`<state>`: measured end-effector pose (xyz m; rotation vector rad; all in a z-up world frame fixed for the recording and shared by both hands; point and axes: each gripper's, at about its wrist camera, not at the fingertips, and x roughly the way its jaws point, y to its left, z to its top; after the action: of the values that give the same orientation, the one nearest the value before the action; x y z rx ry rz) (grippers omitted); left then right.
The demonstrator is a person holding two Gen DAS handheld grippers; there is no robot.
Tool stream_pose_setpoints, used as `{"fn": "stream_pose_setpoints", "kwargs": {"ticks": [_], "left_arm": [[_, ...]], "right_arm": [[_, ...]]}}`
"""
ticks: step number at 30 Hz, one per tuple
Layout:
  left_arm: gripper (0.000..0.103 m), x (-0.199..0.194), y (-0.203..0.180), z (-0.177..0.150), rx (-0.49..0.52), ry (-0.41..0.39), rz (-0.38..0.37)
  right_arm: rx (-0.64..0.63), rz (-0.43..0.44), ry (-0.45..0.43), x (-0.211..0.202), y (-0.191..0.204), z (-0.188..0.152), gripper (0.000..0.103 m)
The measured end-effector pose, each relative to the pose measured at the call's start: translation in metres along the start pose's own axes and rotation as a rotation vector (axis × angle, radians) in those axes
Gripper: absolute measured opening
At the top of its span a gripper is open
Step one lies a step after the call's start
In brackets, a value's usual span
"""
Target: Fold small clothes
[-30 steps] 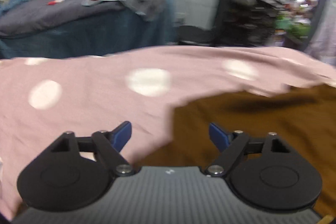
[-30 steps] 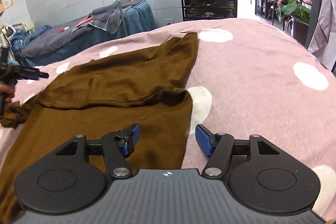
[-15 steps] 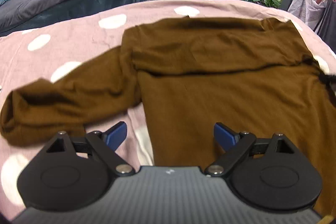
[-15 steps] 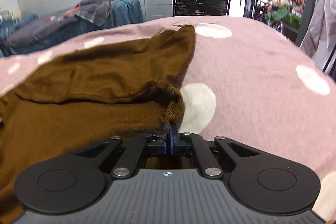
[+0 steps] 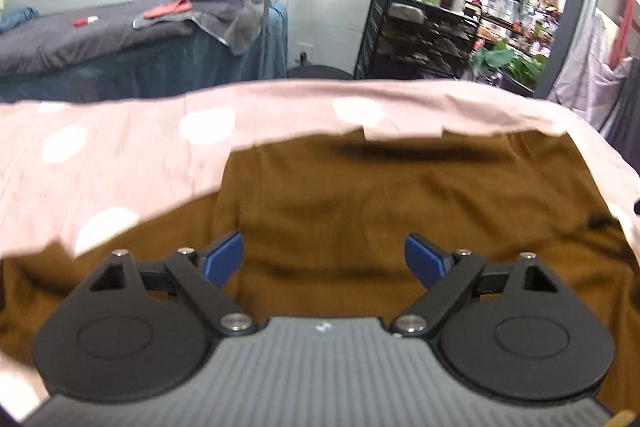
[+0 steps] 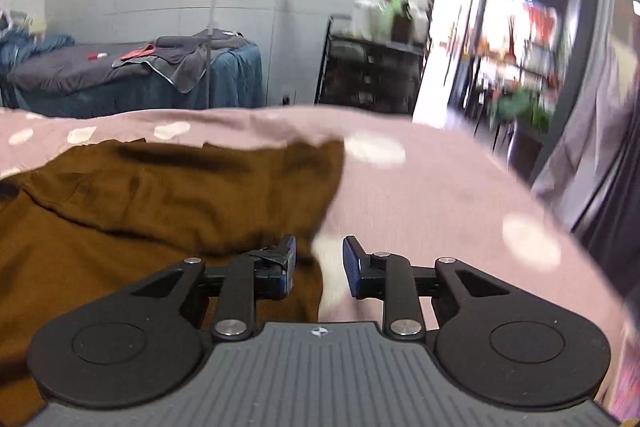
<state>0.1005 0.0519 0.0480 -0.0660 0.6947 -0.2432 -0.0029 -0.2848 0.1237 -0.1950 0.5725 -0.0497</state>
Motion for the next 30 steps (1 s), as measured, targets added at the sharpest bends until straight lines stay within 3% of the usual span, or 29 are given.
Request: {"fn": "stream_pose_setpoints", "kwargs": {"ticks": [3,7,9,10,12,16,23,26,28,29,30], "left_arm": [[0.083,0.03,-0.014,0.014,0.008,0.032,-0.042],[0.085,0.069,-0.03,0.012,0.056,0.123,0.025],[0.094,0.084,-0.028,0.005,0.039,0.185,0.054],[0.097,0.085,-0.027,0.001,0.037,0.17,0.055],[0.103,0.084,-0.025,-0.004,0.056,0.16,0.057],[0.103,0.085,-0.019,-0.01,0.067,0.145,0.03],[0.103,0.087,-0.019,-0.009,0.08,0.149,0.037],[0.103,0.085,-0.018,-0.006,0.072,0.162,0.038],[0.103,0.076,-0.019,-0.005,0.071,0.181,0.038],[0.103,0.068,-0.019,-0.006,0.06,0.184,0.035],[0.103,0.056,-0.018,-0.008,0.044,0.182,0.02]], "right_arm": [[-0.044,0.112,-0.021,0.022,0.015,0.01,0.043],[-0.181,0.164,0.059,0.059,0.045,0.008,0.043],[-0.219,0.135,0.142,0.076,0.046,0.0,0.049],[-0.227,0.095,0.174,0.081,0.043,-0.005,0.049],[-0.154,0.064,0.151,0.072,0.024,-0.01,0.05],[-0.056,0.084,0.164,0.056,-0.003,-0.014,0.045],[-0.129,0.018,0.153,0.051,0.015,-0.02,0.045],[-0.074,0.041,0.149,0.047,0.013,-0.017,0.057],[-0.008,0.083,0.125,0.029,0.011,-0.015,0.074],[0.007,0.107,0.09,0.015,0.01,-0.016,0.089],[0.014,0.121,0.066,0.001,0.009,-0.018,0.097]]}}
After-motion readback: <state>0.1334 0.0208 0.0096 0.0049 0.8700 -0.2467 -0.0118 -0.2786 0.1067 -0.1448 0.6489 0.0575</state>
